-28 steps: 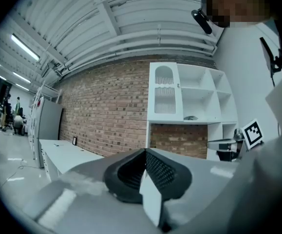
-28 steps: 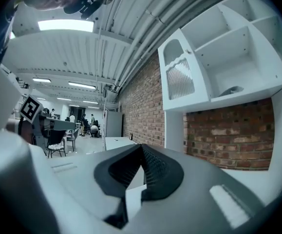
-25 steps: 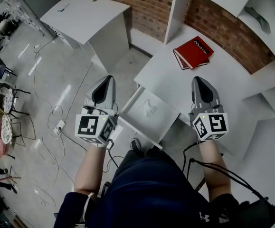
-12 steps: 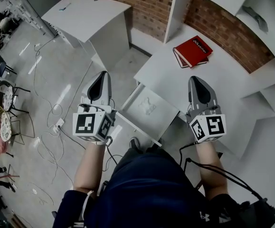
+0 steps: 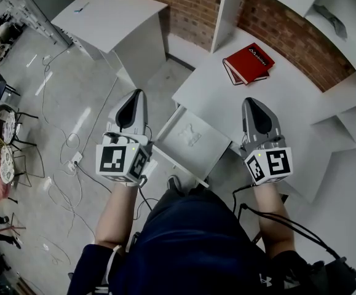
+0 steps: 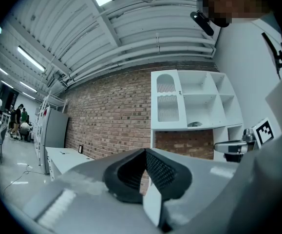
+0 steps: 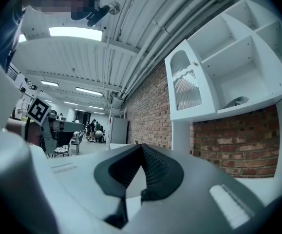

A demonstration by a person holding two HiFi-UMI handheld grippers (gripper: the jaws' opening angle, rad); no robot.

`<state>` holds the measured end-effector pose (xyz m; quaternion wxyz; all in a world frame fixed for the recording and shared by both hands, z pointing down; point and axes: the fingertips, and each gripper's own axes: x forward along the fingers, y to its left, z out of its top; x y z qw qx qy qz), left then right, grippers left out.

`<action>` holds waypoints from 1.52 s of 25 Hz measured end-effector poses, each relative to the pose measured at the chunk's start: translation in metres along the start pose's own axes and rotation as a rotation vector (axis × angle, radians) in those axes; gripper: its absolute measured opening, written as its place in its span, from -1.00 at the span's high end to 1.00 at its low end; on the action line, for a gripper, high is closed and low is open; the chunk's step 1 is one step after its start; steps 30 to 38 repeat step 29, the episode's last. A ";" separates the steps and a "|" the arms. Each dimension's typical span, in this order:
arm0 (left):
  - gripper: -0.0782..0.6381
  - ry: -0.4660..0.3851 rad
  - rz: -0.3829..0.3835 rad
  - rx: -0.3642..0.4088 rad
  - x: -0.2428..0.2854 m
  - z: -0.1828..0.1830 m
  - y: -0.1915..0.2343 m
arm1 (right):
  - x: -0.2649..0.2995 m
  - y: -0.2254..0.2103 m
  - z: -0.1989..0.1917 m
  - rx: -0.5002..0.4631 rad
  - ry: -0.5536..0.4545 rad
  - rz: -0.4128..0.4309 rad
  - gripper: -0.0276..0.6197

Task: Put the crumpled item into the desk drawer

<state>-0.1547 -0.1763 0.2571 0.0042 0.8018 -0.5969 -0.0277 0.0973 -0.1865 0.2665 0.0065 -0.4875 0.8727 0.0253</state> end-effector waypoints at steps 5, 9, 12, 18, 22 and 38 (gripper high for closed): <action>0.78 0.012 -0.005 0.001 0.001 -0.004 -0.001 | 0.002 0.001 -0.004 0.009 0.009 0.002 0.91; 0.78 0.016 -0.003 -0.001 0.002 -0.006 0.001 | 0.004 0.002 -0.007 0.011 0.015 0.004 0.91; 0.78 0.021 -0.004 0.002 0.002 -0.008 0.001 | 0.005 0.002 -0.008 0.010 0.019 0.006 0.91; 0.78 0.033 -0.010 0.012 0.003 -0.013 0.000 | 0.007 0.005 -0.012 0.015 0.027 0.009 0.91; 0.78 0.044 -0.015 0.013 0.005 -0.017 0.001 | 0.009 0.006 -0.015 0.012 0.038 0.009 0.91; 0.78 0.064 -0.027 0.007 0.014 -0.028 -0.002 | 0.013 -0.001 -0.020 0.013 0.045 0.007 0.91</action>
